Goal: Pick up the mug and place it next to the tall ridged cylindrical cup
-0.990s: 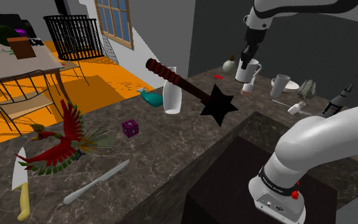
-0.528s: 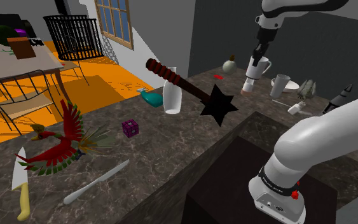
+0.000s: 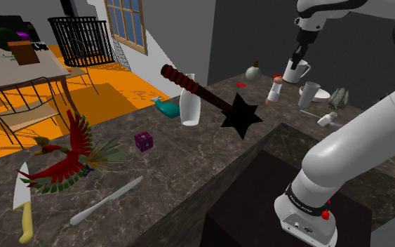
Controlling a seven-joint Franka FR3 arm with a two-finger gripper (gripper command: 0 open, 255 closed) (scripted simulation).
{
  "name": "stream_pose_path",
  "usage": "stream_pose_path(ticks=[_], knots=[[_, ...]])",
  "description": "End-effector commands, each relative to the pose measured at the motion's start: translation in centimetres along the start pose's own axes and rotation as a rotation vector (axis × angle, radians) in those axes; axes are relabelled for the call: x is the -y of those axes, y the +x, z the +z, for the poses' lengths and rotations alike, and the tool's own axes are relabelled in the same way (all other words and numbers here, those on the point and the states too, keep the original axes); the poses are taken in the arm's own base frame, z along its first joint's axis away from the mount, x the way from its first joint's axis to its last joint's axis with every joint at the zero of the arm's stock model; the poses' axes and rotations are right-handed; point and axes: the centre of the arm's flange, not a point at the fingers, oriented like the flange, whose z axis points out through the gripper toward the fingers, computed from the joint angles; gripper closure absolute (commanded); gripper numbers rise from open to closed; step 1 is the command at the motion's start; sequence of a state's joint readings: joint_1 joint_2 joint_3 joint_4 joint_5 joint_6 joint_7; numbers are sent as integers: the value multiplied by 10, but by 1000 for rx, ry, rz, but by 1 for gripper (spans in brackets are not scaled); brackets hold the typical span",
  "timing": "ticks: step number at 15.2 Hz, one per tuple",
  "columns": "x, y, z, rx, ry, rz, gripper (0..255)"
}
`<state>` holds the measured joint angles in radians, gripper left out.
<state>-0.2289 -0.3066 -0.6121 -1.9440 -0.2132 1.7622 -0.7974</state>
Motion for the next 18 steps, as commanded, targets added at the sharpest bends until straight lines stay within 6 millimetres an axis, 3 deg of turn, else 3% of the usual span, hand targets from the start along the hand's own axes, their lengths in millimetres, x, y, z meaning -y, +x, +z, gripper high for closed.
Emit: stream_pose_path(ticks=[1,9,18], knots=[[-25,-5,2,0,-2,-2,255],[-126,-25,9,0,-2,-2,255],[-122,-27,57,0,-2,-2,255]])
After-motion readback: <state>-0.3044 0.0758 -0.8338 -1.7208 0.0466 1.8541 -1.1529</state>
